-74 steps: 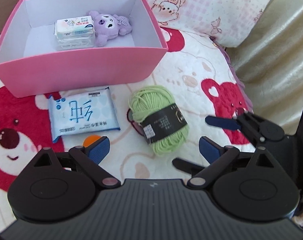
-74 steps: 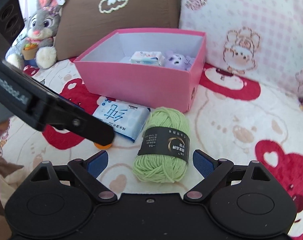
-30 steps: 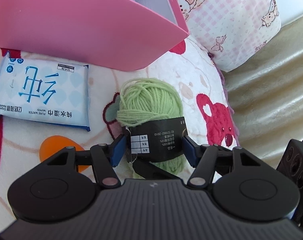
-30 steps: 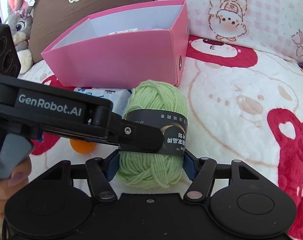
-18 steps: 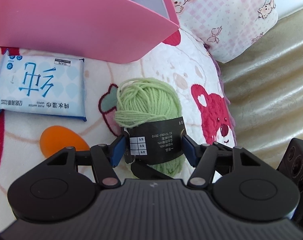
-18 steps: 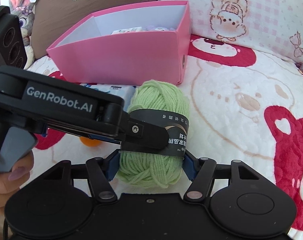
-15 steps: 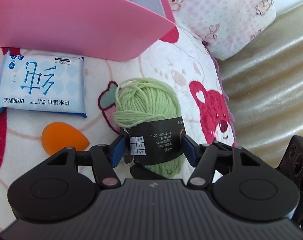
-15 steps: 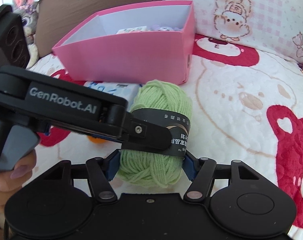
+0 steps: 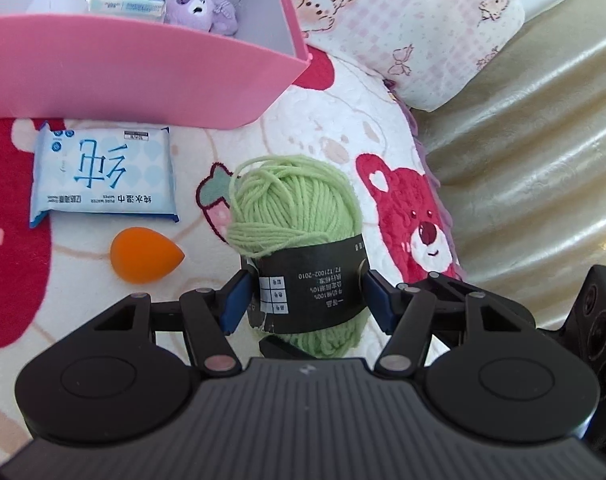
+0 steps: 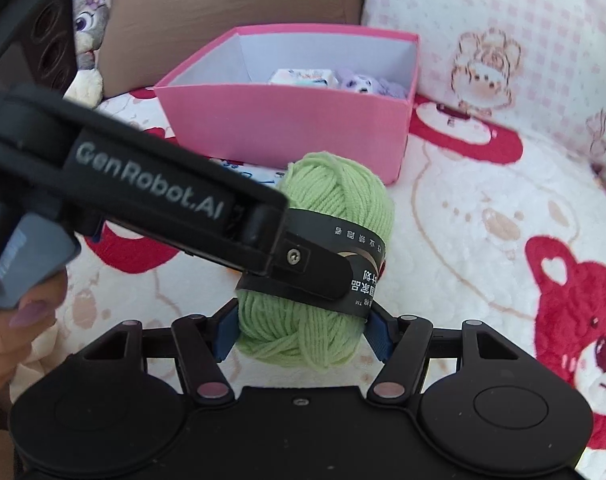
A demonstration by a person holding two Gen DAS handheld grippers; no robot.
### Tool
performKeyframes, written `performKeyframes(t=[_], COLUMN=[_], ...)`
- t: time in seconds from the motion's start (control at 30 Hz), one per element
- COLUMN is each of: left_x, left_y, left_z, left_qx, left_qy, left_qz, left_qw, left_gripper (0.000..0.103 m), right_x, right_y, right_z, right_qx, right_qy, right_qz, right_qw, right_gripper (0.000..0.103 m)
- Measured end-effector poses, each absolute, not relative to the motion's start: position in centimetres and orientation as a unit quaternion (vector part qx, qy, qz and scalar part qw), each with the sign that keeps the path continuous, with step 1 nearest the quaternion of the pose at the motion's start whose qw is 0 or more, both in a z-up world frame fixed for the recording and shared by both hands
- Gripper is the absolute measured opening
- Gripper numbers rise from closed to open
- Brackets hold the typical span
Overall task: Organize objects
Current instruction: 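Lift the yarn ball with the left gripper and carry it over the pink box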
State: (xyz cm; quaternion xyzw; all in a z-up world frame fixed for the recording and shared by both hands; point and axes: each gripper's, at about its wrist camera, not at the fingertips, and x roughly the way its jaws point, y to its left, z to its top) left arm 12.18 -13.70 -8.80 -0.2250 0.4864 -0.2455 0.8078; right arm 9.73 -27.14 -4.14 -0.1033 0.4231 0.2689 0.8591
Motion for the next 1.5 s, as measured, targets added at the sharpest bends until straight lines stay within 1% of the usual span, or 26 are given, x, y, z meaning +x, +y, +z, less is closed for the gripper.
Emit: performKeyframes(t=[0.23, 0.33, 0.47, 0.67, 0.8, 0.97, 1.17, 1.3, 1.5], left_x=[10.6, 10.1, 9.8, 9.1, 8.4, 7.8, 7.1, 6.4, 5.9], left_y=[-13.4, -12.8, -11.7, -11.0, -10.5, -10.1, -8.9, -8.2, -6.4], left_z=[-6.6, -6.0, -5.7, -4.3, -3.4, -2.4, -1.3, -0.7, 0.9], left_qx=[-0.205, -0.21, -0.236, -0.238, -0.236, -0.239, -0.244, -0.248, -0.253], left_qy=[0.481, 0.481, 0.475, 0.466, 0.462, 0.451, 0.446, 0.446, 0.434], left_qz=[-0.249, -0.252, -0.257, -0.263, -0.262, -0.25, -0.253, -0.247, -0.242], left_qw=[0.816, 0.813, 0.808, 0.81, 0.814, 0.823, 0.823, 0.824, 0.83], left_gripper=[0.06, 0.06, 0.06, 0.06, 0.06, 0.06, 0.06, 0.061, 0.06], right_x=[8.4, 7.4, 6.7, 6.0, 5.6, 5.9, 5.1, 4.7, 4.2], right_y=[-26.4, -25.4, -25.0, -24.6, -24.3, -24.0, -23.2, -22.4, -21.1], right_z=[-2.1, -1.6, -0.8, 0.6, 1.6, 2.5, 3.5, 4.6, 5.8], right_qx=[-0.103, -0.124, -0.128, -0.13, -0.13, -0.103, -0.119, -0.102, -0.107], right_qy=[0.424, 0.413, 0.403, 0.395, 0.396, 0.406, 0.398, 0.424, 0.407], right_qz=[0.264, 0.255, 0.251, 0.251, 0.255, 0.247, 0.252, 0.238, 0.25], right_qw=[0.86, 0.865, 0.871, 0.874, 0.873, 0.874, 0.874, 0.868, 0.872], right_gripper=[0.068, 0.068, 0.069, 0.069, 0.069, 0.07, 0.07, 0.07, 0.07])
